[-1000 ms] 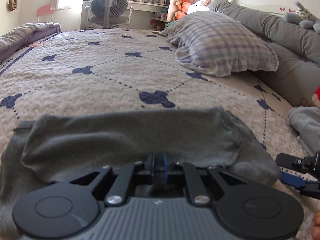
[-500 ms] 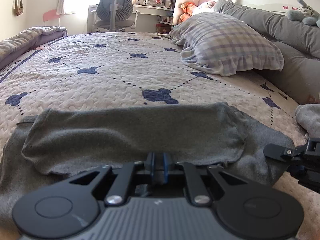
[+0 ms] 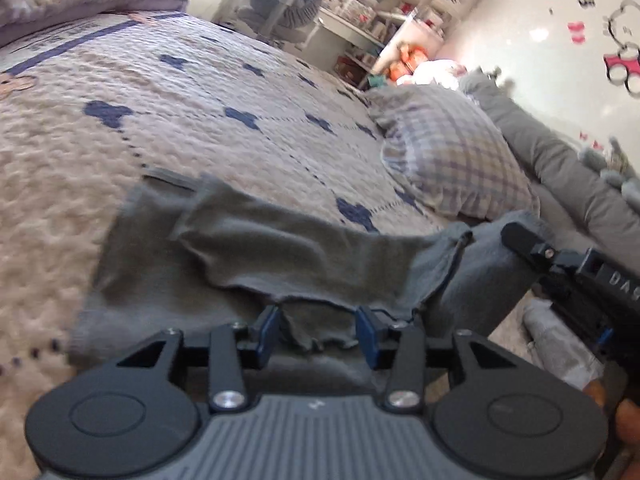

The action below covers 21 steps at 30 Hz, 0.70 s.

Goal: Fold clothes

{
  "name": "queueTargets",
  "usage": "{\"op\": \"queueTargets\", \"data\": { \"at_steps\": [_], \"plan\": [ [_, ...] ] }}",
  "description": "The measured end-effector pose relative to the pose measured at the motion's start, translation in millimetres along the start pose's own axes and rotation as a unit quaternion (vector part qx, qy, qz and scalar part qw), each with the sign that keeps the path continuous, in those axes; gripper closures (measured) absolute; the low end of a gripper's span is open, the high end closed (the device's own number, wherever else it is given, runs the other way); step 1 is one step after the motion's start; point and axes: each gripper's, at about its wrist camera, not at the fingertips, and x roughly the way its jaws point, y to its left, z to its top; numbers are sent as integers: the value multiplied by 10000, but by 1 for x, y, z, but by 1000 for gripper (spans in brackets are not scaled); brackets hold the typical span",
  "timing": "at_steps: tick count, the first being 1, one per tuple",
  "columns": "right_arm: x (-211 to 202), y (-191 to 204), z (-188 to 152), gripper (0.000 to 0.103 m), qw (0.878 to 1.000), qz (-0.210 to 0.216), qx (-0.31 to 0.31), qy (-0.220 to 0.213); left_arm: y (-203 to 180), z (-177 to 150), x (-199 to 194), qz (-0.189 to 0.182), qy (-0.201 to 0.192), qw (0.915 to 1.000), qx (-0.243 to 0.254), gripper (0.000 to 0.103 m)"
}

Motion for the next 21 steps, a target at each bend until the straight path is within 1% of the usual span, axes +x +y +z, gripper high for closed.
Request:
{"op": "queueTargets", "data": {
  "at_steps": [2,4,5,7,8,10,11,12,13,14,15,16,18,21],
  "plan": [
    [15,39,-10,92,9981,344,-481,183,27,12,-30,169,-342,9987,-343,55],
    [36,82,-30,92,9916,729,-961,469,52,25,-55,518,-664,9949,-547,53],
    [48,100,-43,92,9871,856,-1168,684,62,29,-64,709,-757,9927,-608,51],
    [76,127,-73,92,9758,846,-1575,1257,81,35,-77,1051,-882,9879,-720,49],
    [88,136,-87,92,9705,784,-1721,1497,87,35,-79,1130,-840,9872,-745,48],
    [98,143,-105,91,9688,546,-1760,1660,94,31,-79,1187,-729,9876,-718,46],
    [101,146,-111,86,9681,486,-1755,1718,95,29,-77,1184,-688,9882,-687,45],
    [95,147,-108,83,9691,620,-1670,1706,97,27,-76,1170,-645,9888,-667,43],
    [89,148,-105,74,9692,763,-1609,1702,97,25,-73,1147,-599,9893,-668,42],
    [83,147,-100,71,9669,938,-1623,1732,95,24,-68,1100,-543,9901,-676,42],
    [76,147,-94,71,9649,1096,-1633,1742,92,24,-65,1017,-500,9914,-652,42],
    [68,143,-87,71,9655,1167,-1615,1676,89,24,-61,922,-475,9928,-599,42],
    [51,128,-71,71,9730,1099,-1434,1435,78,24,-56,818,-451,9947,-433,39],
    [33,91,-50,71,9838,889,-951,1231,67,21,-46,715,-352,9964,-286,39]
  ]
}}
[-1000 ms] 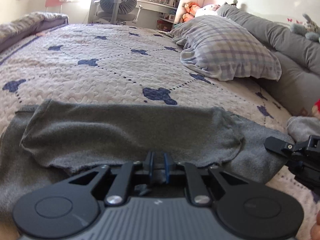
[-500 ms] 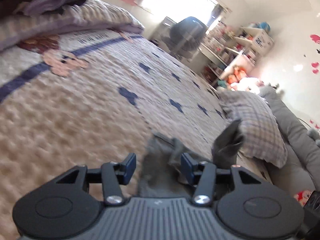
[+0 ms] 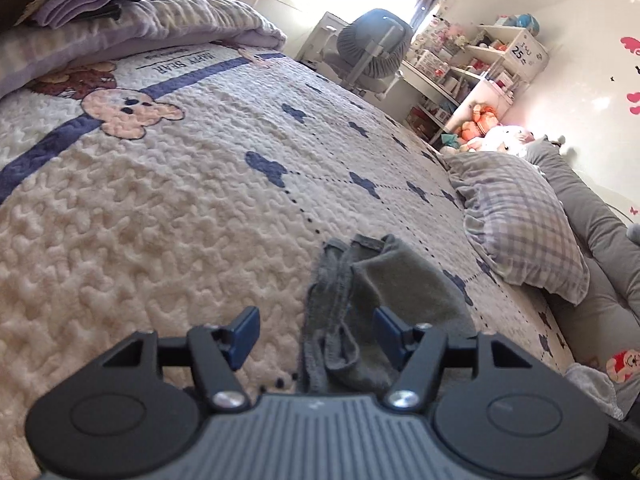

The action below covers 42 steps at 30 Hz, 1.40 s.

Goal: Fold clothes

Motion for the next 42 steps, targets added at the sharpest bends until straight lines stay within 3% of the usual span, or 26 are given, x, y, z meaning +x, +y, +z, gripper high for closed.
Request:
{"op": "queueTargets", "data": {
  "at_steps": [5,11,16,19,21,25,33,42],
  "plan": [
    [-9,-53,3,69,9977,-621,287,23,-19,-10,16,-122,215,9996,159,44],
    [-7,-65,-6,69,9971,-673,346,103,-42,-19,31,77,245,9966,786,56],
    [-7,-67,-21,69,9968,-620,428,250,-40,-24,41,225,292,9957,855,65],
    [-11,-72,-26,69,9960,-531,673,265,-39,-22,43,356,275,9945,941,90],
    [-12,-72,-27,69,9962,-541,636,267,-36,-21,44,343,281,9947,923,97],
    [-11,-68,-26,69,9963,-553,591,283,-36,-23,40,321,150,9936,1074,100],
    [-7,-61,-23,67,9971,-582,334,366,-31,-18,18,325,-231,9951,906,101],
    [-4,-60,-24,65,9969,-573,210,489,-24,-25,21,496,-117,9955,794,101]
  ]
}}
